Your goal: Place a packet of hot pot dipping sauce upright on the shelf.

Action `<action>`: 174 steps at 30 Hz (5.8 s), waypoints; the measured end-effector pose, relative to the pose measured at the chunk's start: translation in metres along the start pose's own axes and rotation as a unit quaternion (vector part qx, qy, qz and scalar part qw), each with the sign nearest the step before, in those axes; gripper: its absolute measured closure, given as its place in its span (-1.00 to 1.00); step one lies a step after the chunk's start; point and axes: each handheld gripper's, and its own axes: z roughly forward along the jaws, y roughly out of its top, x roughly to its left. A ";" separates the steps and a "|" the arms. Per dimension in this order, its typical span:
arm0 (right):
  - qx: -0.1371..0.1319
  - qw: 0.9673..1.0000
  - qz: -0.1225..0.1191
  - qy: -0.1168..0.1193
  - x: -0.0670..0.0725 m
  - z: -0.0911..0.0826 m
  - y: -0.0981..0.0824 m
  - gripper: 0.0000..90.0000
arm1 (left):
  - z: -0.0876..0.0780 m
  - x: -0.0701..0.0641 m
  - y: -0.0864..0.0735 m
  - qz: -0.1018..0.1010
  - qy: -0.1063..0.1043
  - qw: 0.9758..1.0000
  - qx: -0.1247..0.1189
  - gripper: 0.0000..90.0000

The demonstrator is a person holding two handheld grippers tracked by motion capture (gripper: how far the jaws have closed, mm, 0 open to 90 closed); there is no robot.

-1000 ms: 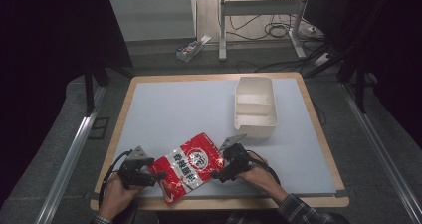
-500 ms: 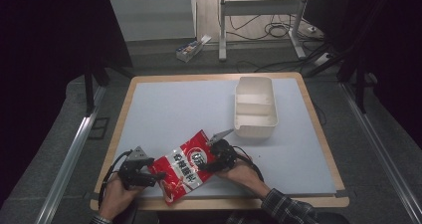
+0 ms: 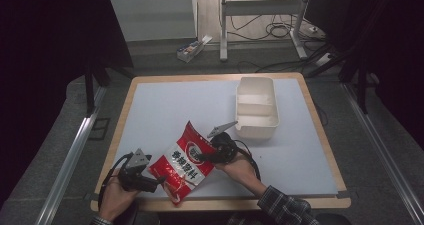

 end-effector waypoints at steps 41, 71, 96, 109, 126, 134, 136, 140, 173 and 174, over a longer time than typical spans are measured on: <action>-0.080 0.993 -0.066 -0.048 0.004 -0.089 0.085 0.95 | 0.000 0.005 -0.002 -0.011 0.002 1.000 -0.006 -1.00; -0.108 0.988 -0.057 -0.090 -0.039 -0.111 0.126 0.95 | 0.000 0.006 -0.002 -0.011 -0.006 1.000 -0.015 -1.00; -0.141 0.979 -0.020 -0.143 -0.091 -0.125 0.148 0.95 | 0.002 0.006 -0.003 -0.007 -0.009 1.000 -0.011 -1.00; -0.152 0.974 -0.011 -0.167 -0.120 -0.123 0.160 0.95 | 0.003 0.006 -0.003 -0.008 -0.010 1.000 -0.012 -1.00; -0.169 0.969 -0.006 -0.179 -0.151 -0.118 0.173 0.95 | 0.003 0.007 -0.003 -0.010 -0.015 1.000 -0.013 -1.00; -0.173 0.966 0.003 -0.192 -0.169 -0.122 0.166 0.95 | 0.004 0.007 -0.003 -0.011 -0.018 1.000 -0.012 -1.00; -0.172 0.965 0.005 -0.196 -0.173 -0.124 0.162 0.95 | 0.004 0.007 -0.003 -0.010 -0.019 1.000 -0.011 -1.00; -0.173 0.964 0.009 -0.201 -0.178 -0.131 0.155 0.95 | 0.004 0.007 -0.003 -0.011 -0.020 1.000 -0.010 -1.00; -0.202 0.951 0.052 -0.227 -0.195 -0.202 0.085 0.94 | 0.006 0.005 -0.002 -0.008 -0.019 1.000 -0.001 -1.00; -0.201 0.951 0.053 -0.227 -0.196 -0.201 0.084 0.94 | 0.006 0.005 -0.002 -0.008 -0.019 1.000 -0.001 -1.00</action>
